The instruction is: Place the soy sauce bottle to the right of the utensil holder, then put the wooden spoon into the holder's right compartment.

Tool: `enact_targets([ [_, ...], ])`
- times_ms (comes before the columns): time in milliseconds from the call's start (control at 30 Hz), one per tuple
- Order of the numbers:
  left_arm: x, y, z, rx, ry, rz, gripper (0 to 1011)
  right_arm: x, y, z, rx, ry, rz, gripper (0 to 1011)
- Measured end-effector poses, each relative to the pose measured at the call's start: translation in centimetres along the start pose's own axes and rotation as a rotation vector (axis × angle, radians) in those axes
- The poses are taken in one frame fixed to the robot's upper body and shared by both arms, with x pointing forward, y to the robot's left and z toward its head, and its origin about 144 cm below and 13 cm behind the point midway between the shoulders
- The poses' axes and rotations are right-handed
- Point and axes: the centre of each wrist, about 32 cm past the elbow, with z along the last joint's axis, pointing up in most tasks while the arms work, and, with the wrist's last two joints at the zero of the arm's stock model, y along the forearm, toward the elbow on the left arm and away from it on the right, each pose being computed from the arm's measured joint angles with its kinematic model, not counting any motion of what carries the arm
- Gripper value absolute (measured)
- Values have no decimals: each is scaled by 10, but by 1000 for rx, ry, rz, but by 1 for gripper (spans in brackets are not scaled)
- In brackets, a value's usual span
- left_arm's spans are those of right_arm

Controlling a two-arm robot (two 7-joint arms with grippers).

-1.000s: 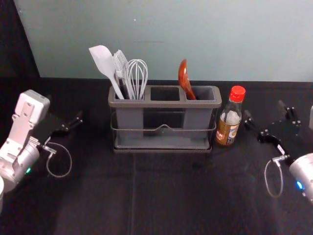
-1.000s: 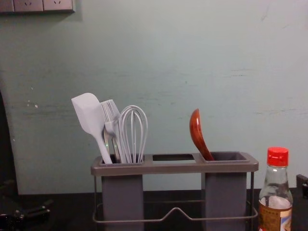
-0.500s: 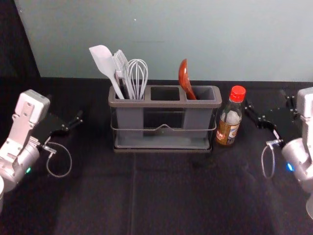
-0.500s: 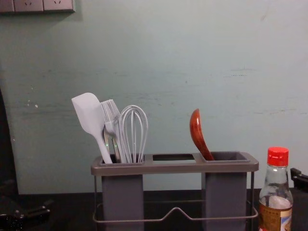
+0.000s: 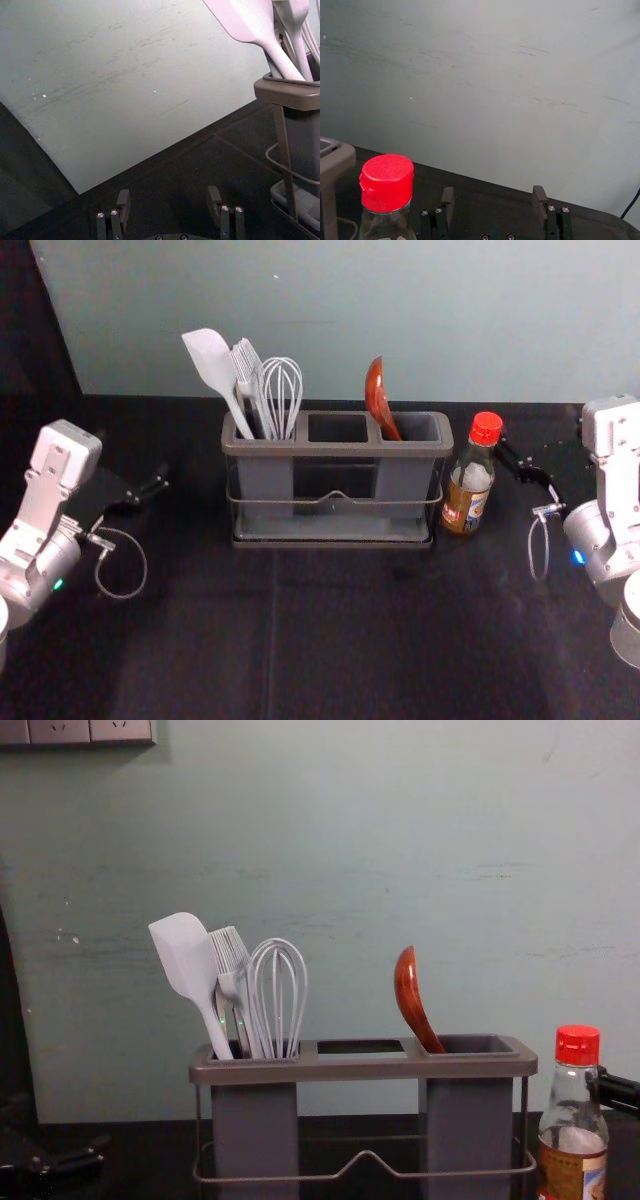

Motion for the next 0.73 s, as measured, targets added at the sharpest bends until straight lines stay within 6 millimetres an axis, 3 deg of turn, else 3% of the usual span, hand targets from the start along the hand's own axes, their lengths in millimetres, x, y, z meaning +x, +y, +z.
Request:
enact_targets([
  [733,0,0,0,0,0,0,1005,1,-1,0,0,9,3,1003],
])
